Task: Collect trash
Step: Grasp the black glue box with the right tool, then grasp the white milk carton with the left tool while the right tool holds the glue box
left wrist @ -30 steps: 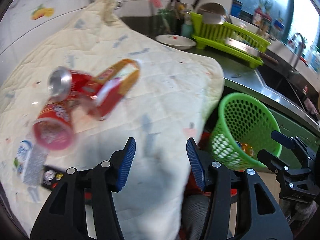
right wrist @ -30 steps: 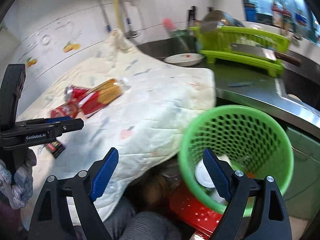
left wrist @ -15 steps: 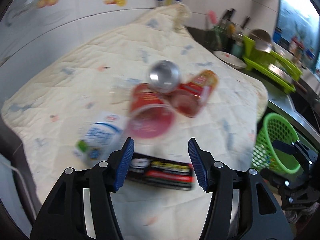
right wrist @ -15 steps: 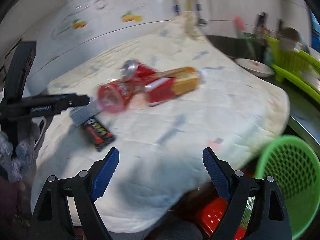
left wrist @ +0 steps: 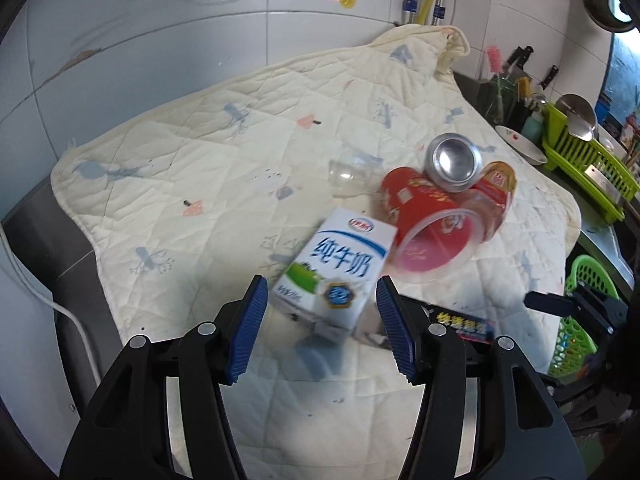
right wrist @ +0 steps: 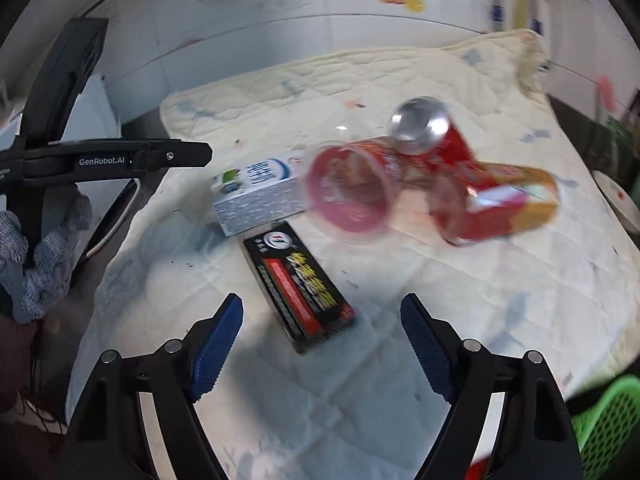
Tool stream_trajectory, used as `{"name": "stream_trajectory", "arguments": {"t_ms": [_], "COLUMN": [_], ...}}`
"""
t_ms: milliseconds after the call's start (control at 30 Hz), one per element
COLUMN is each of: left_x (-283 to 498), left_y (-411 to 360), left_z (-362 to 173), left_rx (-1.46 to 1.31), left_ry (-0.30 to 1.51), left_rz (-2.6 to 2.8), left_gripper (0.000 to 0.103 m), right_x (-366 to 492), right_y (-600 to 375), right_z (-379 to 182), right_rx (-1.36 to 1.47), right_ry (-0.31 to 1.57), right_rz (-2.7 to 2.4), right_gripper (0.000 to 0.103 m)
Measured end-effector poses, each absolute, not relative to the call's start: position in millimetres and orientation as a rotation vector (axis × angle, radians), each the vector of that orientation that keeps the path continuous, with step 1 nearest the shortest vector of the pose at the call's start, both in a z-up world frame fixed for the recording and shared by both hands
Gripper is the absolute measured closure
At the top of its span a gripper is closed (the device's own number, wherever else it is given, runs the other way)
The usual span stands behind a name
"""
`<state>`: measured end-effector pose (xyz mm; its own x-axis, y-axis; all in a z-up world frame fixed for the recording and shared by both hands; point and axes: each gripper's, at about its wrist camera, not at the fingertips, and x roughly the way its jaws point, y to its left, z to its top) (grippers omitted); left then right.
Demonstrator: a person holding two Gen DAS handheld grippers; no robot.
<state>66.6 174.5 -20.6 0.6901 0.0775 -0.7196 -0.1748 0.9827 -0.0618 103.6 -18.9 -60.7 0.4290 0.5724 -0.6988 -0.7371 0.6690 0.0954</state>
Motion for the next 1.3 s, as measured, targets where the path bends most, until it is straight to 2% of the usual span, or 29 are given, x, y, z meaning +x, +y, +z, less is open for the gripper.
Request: {"name": "stream_trajectory", "arguments": {"t_ms": [367, 467, 600, 733, 833, 900, 1133, 1300], "left_x": [73, 79, 88, 98, 105, 111, 131, 143], "left_y": [187, 185, 182, 174, 167, 163, 161, 164], "left_z": [-41, -46, -48, -50, -51, -54, -66, -71], "left_rx": [-0.131, -0.106, -0.093, -0.040, 0.006, 0.025, 0.072, 0.069], "left_ry": [0.838, 0.849, 0.854, 0.857, 0.858, 0.866, 0.909, 0.934], "left_rz": [0.132, 0.124, 0.104, 0.077, 0.056, 0.045, 0.036, 0.011], "left_gripper": [0.043, 0.037, 0.034, 0.031, 0.022, 0.022, 0.022, 0.018], "right_x": [123, 128, 130, 126, 121, 119, 112, 108], "right_y": [33, 41, 46, 42, 35, 29, 3, -13], "right_z": [-79, -86, -95, -97, -96, -95, -93, -88], "right_rx": [-0.377, -0.398, -0.419, -0.411, -0.415, -0.403, -0.342, -0.273], "right_ry": [0.822, 0.845, 0.859, 0.845, 0.837, 0.840, 0.850, 0.851], "right_rz": [0.927, 0.947, 0.953, 0.956, 0.951, 0.941, 0.895, 0.860], "right_gripper": [0.035, 0.038, 0.047, 0.051, 0.054, 0.056, 0.056, 0.056]}}
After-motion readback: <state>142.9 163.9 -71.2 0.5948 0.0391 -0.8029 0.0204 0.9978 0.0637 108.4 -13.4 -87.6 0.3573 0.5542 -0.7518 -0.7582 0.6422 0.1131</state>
